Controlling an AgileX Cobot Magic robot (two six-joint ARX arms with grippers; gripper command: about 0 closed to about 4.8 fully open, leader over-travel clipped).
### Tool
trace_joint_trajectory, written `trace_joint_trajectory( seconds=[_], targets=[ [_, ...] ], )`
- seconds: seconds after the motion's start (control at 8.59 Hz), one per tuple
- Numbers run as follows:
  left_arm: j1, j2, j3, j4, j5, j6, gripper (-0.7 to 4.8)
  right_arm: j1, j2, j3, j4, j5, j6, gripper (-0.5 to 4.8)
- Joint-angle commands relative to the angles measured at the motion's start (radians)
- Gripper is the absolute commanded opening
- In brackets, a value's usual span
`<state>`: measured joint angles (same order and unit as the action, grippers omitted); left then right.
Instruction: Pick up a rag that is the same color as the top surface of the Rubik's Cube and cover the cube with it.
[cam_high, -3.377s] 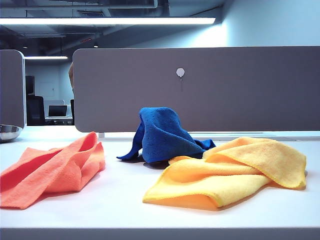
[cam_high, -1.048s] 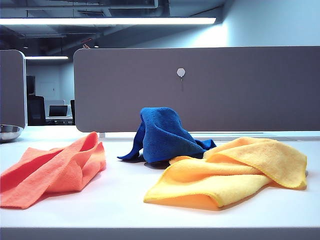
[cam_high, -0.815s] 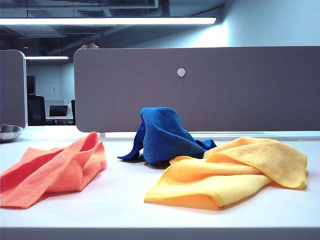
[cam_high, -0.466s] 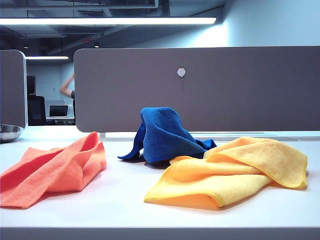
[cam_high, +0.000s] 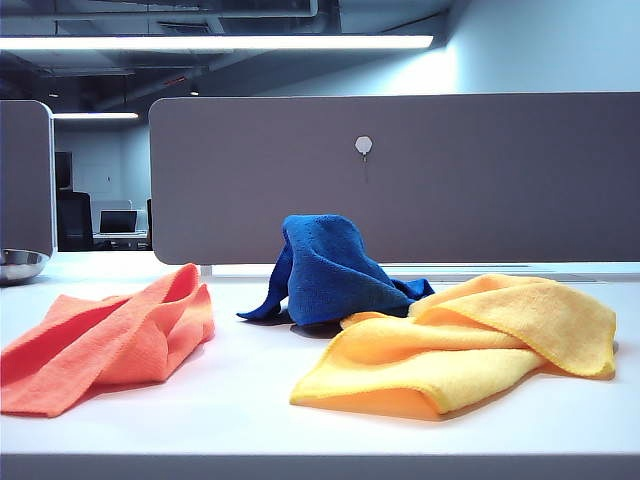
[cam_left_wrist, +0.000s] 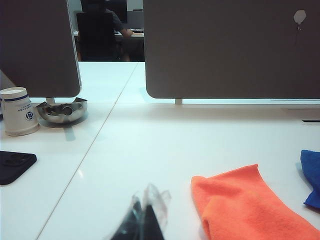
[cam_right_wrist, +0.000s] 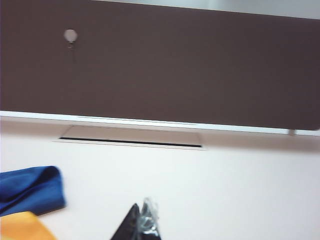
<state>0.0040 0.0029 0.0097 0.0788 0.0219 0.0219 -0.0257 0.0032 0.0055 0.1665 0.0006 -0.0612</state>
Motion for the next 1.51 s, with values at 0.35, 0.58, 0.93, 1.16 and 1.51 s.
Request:
trace_joint_trajectory(
  seconds=[0.35, 0.58, 0.93, 1.16, 1.51],
  targets=[
    [-0.001, 0.001, 0.001, 0.012, -0.002, -0.003, -0.05, 0.0, -0.001, -0.001, 0.017, 0.065, 0.009, -0.01],
    [-0.001, 0.001, 0.001, 0.013, 0.0, -0.003, -0.05, 0.0, -0.001, -0.001, 0.017, 0.064, 0.009, -0.01],
    [-0.001, 0.001, 0.001, 0.011, 0.0, -0.003, -0.05, 0.0, -0.001, -0.001, 0.007, 0.021, 0.009, -0.01],
    [-0.001, 0.001, 0.001, 0.004, 0.0, -0.003, -0.05, 0.0, -0.001, -0.001, 0.005, 0.023, 0.009, -0.01],
    [-0.001, 0.001, 0.001, 0.005, 0.0, -0.003, -0.05, 0.0, -0.001, -0.001, -0.009, 0.023, 0.009, -0.01]
  ],
)
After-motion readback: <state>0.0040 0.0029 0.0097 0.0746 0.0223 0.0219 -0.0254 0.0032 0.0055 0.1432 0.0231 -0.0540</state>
